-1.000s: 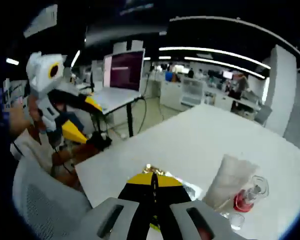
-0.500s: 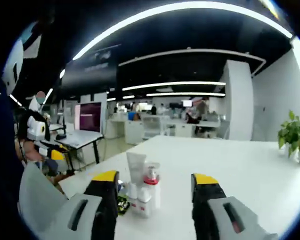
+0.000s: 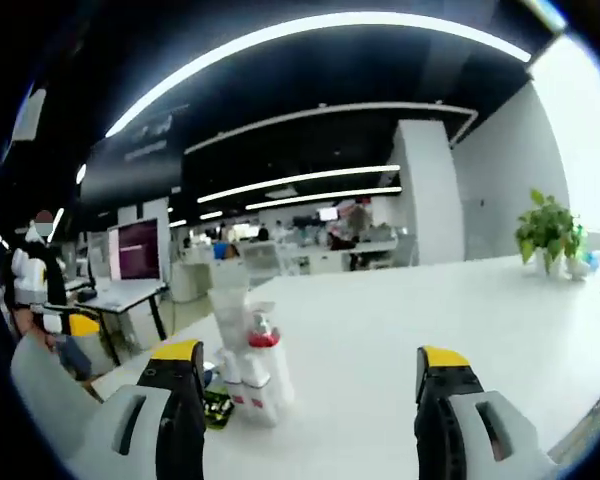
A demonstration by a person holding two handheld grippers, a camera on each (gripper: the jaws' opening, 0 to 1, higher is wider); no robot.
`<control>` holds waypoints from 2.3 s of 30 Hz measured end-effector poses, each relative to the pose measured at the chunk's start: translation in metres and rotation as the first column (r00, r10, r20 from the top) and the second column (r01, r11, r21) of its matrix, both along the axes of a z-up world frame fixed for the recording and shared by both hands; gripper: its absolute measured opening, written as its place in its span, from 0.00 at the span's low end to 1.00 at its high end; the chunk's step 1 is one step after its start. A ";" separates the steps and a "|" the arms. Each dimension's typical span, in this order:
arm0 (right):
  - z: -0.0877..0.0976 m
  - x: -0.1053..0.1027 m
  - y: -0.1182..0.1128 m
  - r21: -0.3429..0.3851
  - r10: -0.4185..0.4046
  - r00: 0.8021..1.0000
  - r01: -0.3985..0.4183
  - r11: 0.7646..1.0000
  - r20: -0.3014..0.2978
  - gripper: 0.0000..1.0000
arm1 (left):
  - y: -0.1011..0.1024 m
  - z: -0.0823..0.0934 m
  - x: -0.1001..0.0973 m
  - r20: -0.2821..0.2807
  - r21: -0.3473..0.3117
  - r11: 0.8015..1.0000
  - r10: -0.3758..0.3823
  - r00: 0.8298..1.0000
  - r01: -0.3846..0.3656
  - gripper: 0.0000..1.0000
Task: Arrange the skincare products in the storage area until every visible bottle or jar stands upright without overlapping.
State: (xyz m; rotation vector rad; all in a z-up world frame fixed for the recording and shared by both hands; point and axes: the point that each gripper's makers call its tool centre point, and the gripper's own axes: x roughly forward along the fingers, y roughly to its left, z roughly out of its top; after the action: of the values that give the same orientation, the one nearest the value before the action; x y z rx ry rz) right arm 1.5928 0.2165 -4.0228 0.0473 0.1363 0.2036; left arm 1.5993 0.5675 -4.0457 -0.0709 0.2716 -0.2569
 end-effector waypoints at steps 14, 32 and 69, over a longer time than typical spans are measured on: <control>-0.013 -0.009 0.021 0.000 0.157 0.985 -0.157 0.988 -0.073 0.49 | 0.021 -0.007 -0.005 -0.037 0.009 0.996 0.092 0.995 -0.091 0.54; -0.006 -0.009 0.010 0.043 0.105 0.994 -0.105 0.994 -0.016 0.31 | 0.007 -0.020 -0.006 -0.124 0.069 0.998 0.008 0.992 0.001 0.48; -0.022 -0.013 0.020 0.026 0.168 0.980 -0.166 0.986 -0.110 0.19 | 0.022 -0.015 -0.002 -0.080 0.005 0.996 0.087 0.993 -0.087 0.46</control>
State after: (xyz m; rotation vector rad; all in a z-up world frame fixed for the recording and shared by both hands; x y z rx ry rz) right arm 1.5798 0.2368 -4.0446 0.0640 0.2504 0.3702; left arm 1.5972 0.5899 -4.0608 -0.0919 0.3480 -0.1678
